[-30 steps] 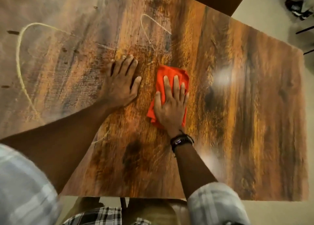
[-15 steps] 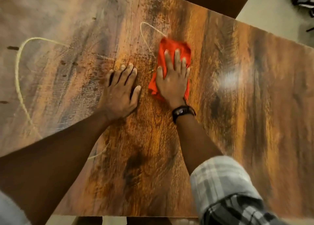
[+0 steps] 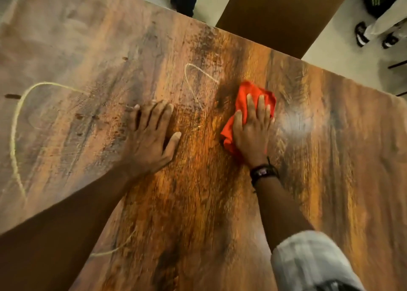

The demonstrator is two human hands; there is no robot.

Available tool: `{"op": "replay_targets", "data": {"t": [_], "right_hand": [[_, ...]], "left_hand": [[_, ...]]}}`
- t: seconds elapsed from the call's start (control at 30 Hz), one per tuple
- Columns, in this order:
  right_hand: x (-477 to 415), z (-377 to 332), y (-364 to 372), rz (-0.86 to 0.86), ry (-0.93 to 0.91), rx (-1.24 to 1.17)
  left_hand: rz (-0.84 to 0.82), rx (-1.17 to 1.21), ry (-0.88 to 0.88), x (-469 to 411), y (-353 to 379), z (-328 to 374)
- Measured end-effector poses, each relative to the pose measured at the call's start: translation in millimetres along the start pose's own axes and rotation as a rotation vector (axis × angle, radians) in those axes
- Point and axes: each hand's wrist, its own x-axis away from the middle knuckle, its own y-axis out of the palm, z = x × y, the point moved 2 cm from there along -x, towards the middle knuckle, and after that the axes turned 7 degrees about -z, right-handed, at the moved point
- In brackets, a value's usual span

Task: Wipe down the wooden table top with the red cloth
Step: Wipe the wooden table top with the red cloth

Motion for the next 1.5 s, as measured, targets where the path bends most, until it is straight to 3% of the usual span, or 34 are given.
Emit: {"op": "replay_targets", "data": {"t": [0.2,0.37,0.6,0.83,0.97,1.27,1.5], "right_hand": [[-142.6,-57.7,-20.0,-0.068,0.089,-0.066],[-176.5,-95.1,-16.0,-0.117,0.041,-0.028],[-71.4,-99.2,6.7,-0.113,-0.214,-0.036],[71.2,-71.6,16.7,-0.127,-0.235,-0.062],[24.2,-71.3,10.4,-0.106,-0.198,-0.075],[-172.4,-111.3,-7.1,-0.087,-0.029,-0.054],[-159.4,-126.1,-0.9,-0.126,-0.109,-0.043]], "left_hand": [[-0.05,-0.027,0.009,-2.5,1.7,1.5],[-0.069,-0.026,0.003,-3.2,4.1,-0.5],[-0.05,-0.015,0.002,-3.2,3.7,1.6],[-0.024,-0.049,0.012,-3.3,2.3,5.0],[-0.043,-0.064,0.009,-4.7,0.1,6.2],[-0.052,-0.04,0.005,-8.7,3.7,2.9],[-0.038,-0.028,0.002,-5.4,4.6,0.2]]}}
